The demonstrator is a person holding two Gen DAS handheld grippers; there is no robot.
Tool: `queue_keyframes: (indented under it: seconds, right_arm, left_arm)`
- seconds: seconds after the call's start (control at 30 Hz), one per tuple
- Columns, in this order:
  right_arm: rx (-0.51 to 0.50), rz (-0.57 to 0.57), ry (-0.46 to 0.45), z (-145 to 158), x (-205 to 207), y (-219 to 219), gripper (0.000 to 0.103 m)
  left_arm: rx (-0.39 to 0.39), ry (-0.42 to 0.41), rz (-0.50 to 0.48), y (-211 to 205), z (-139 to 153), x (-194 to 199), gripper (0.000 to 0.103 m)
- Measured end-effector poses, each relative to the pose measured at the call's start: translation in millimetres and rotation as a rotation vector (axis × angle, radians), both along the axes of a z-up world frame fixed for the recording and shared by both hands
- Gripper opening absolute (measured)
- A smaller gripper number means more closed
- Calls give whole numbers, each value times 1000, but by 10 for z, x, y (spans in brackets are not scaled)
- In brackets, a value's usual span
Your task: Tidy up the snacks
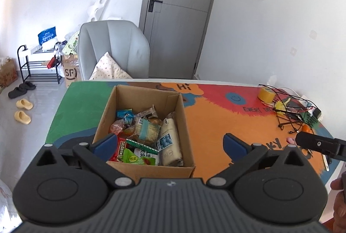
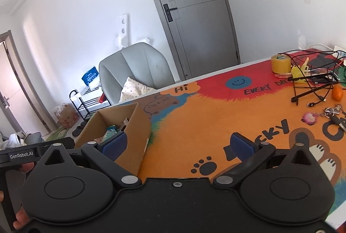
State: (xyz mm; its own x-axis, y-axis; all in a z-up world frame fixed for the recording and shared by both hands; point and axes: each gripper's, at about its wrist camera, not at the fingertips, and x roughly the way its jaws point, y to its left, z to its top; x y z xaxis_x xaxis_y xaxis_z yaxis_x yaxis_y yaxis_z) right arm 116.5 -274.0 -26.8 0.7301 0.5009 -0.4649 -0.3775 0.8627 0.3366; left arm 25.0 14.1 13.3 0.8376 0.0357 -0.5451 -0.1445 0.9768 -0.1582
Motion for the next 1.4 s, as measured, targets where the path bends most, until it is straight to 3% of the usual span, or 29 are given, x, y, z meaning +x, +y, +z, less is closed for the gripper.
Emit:
queue_keyframes:
  seconds: [0.63, 1.4]
  right_arm:
    - [-32, 46, -54, 329, -419, -68, 103]
    - [-26, 92, -38, 393, -488, -47, 103]
  left_arm:
    - [61, -12, -33, -9, 383, -435, 103]
    - [75, -6, -73, -38, 402, -472, 103]
